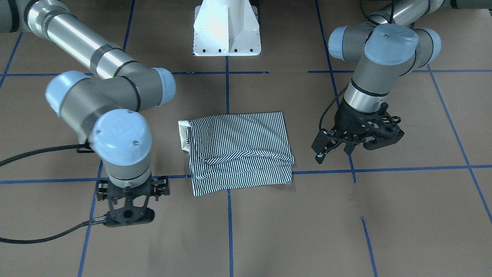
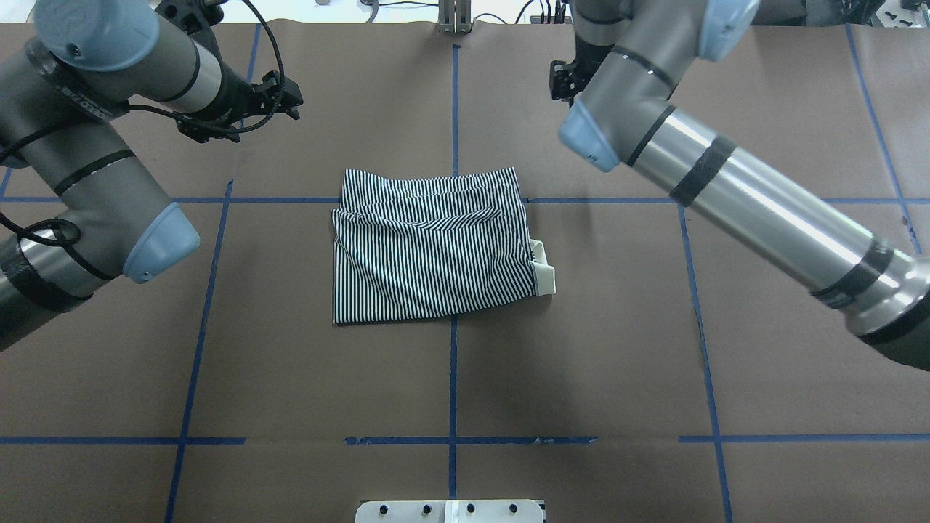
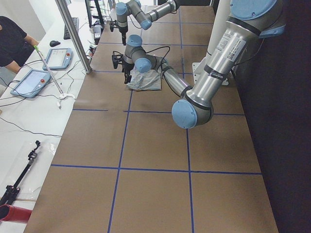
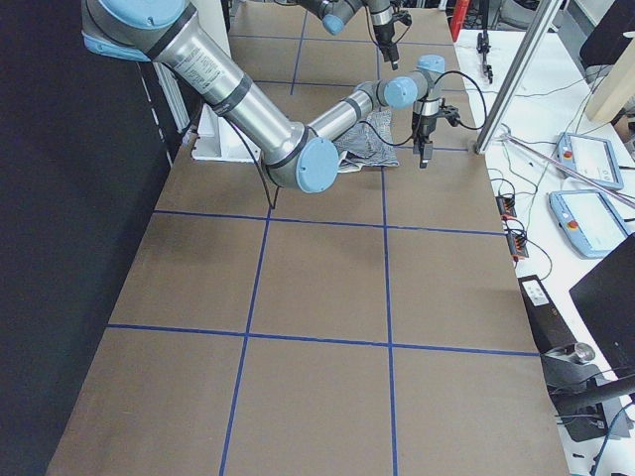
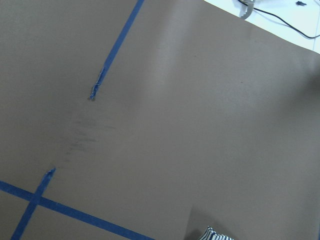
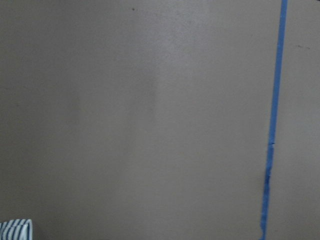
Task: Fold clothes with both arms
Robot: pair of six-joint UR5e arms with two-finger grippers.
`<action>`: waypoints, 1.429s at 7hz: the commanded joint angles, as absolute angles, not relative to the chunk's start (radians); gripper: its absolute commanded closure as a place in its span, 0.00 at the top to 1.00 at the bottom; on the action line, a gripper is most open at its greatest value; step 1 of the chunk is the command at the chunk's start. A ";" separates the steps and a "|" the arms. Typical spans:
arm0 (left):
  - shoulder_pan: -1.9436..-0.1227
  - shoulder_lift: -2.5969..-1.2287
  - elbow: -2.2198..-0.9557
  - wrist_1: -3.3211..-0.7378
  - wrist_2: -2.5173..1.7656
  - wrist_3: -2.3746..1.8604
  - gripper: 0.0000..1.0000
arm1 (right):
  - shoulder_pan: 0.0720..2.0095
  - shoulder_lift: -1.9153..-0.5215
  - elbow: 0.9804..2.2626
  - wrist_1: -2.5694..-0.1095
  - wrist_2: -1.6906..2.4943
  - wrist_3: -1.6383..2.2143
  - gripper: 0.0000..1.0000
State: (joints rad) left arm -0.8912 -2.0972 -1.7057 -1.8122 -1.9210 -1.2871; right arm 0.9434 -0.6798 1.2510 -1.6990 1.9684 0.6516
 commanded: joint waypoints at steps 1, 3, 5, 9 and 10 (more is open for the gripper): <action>-1.037 -2.036 -1.753 -1.754 -2.038 -0.982 1.00 | 1.148 -0.852 1.388 -1.707 2.122 0.428 1.00; -1.228 -1.975 -1.752 -1.628 -2.060 -0.525 1.00 | 1.354 -0.993 1.390 -1.709 2.238 0.106 1.00; -1.384 -1.889 -1.746 -1.568 -2.068 -0.143 1.00 | 1.518 -1.160 1.390 -1.709 2.284 -0.169 1.00; -1.511 -1.663 -1.718 -1.644 -2.272 0.081 1.00 | 1.749 -1.467 1.471 -1.692 2.372 -0.295 1.00; -1.512 -1.646 -1.679 -1.685 -2.258 0.089 1.00 | 1.747 -1.535 1.515 -1.686 2.365 -0.296 1.00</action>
